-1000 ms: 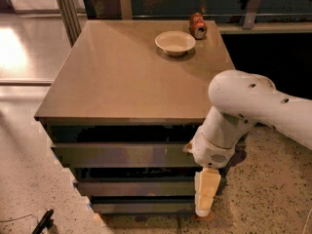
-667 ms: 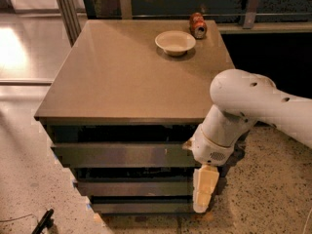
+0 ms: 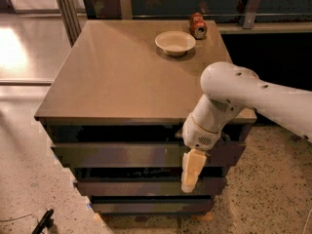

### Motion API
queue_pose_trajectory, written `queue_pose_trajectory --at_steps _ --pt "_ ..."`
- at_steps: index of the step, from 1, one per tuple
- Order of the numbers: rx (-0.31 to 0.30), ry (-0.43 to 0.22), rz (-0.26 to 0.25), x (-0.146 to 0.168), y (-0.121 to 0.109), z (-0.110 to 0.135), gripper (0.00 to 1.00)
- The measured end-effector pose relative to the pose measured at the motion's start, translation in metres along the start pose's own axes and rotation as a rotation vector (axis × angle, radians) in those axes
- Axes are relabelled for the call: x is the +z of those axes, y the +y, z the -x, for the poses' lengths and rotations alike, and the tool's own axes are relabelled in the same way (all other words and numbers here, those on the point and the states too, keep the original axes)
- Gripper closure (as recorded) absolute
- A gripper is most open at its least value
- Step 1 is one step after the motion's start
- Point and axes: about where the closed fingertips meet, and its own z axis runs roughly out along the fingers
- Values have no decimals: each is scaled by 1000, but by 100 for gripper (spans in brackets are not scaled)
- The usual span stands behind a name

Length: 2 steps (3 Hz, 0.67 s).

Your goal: Open top drawer

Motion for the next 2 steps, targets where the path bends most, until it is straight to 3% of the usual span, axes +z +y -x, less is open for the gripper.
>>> queue_pose_trajectory --at_steps 1,2 --pt "-3 8 41 15 -2 -3 0" --pt "-3 8 41 15 -2 -3 0"
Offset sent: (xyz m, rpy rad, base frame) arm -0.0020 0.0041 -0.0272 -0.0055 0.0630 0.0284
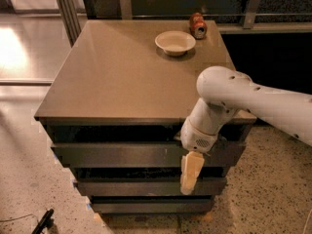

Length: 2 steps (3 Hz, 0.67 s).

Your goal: Open top drawer

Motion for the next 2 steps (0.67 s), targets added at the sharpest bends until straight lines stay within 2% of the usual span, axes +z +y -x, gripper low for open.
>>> queue_pose_trajectory --at_steps 1,2 --pt "-30 3 48 3 22 -9 0" --pt "-32 3 52 3 24 -9 0"
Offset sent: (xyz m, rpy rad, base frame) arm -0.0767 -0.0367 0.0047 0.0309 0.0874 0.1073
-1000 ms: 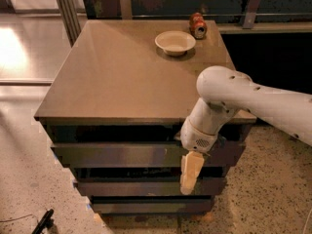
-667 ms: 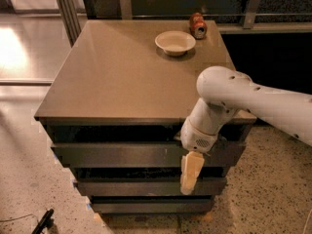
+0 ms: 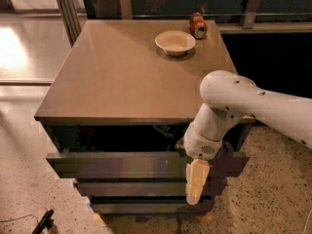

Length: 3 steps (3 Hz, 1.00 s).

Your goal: Open top drawer

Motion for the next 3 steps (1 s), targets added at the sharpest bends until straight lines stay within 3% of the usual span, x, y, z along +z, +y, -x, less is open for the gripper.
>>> queue_pose_trajectory --at_steps 1,3 --pt "2 4 33 3 36 -28 0" --pt "3 13 83 18 55 -49 0"
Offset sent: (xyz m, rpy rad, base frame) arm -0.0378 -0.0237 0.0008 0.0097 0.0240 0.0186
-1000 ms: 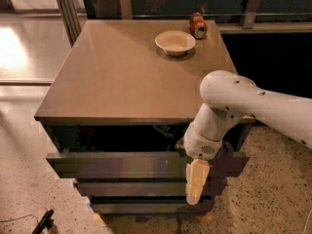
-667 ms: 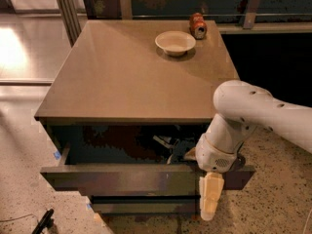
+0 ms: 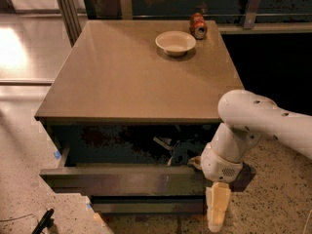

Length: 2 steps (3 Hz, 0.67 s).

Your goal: Open top drawer

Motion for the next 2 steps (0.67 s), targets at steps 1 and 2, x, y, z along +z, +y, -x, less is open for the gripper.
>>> queue_pose_trajectory --at_steps 1,2 --pt "-9 -5 27 5 21 -14 0" --pt "-25 -18 46 7 48 -29 0"
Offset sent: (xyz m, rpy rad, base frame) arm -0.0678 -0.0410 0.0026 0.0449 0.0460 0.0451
